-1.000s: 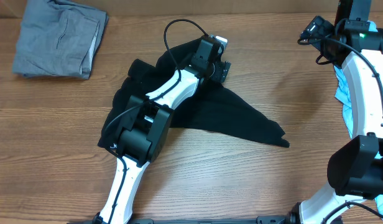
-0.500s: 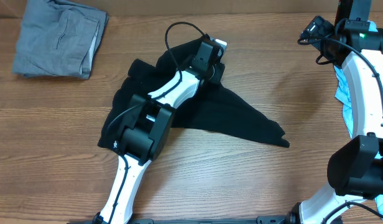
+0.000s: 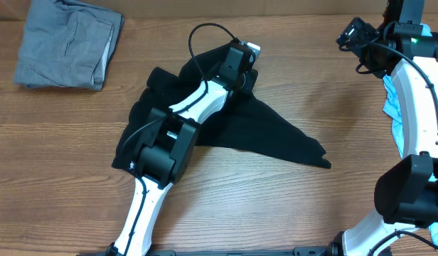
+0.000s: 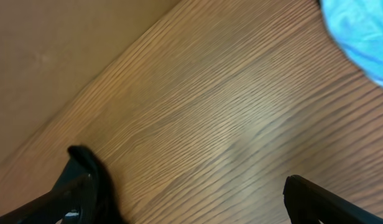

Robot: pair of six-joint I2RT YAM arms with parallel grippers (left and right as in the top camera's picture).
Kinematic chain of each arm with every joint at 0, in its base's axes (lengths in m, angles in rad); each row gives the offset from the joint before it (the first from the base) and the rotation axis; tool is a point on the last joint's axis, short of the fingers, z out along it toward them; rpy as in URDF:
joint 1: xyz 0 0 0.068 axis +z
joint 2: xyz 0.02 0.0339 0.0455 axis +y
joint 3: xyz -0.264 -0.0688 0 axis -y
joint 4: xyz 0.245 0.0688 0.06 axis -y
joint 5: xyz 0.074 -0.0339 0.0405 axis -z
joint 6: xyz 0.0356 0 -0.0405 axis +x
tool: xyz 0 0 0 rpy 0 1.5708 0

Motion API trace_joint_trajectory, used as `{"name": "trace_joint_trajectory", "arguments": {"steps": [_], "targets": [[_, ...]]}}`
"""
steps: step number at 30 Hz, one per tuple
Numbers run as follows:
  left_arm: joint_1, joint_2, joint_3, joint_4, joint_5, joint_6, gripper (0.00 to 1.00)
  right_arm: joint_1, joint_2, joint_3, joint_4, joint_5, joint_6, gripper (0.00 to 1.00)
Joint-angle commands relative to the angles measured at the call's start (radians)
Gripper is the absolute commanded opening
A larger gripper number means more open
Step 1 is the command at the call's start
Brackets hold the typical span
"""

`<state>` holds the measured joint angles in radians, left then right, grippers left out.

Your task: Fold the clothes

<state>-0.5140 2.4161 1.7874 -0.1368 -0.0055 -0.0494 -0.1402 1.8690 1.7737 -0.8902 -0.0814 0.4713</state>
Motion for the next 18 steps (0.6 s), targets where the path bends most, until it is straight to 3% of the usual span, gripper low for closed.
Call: {"name": "trace_joint_trajectory", "arguments": {"steps": [1,11,18], "targets": [[0.015,-0.112,0.023,0.006,-0.021,0.027,0.09,0.002,-0.015,0.013,-0.059,-0.077,0.008,1.00],[0.079,-0.149,0.023,-0.040,-0.035,0.017,0.04,0.003,-0.008,-0.032,-0.381,-0.026,-0.077,1.00],[0.128,-0.233,0.023,-0.047,-0.023,-0.006,0.04,0.003,-0.008,-0.194,-0.290,-0.098,-0.083,1.00]]}}
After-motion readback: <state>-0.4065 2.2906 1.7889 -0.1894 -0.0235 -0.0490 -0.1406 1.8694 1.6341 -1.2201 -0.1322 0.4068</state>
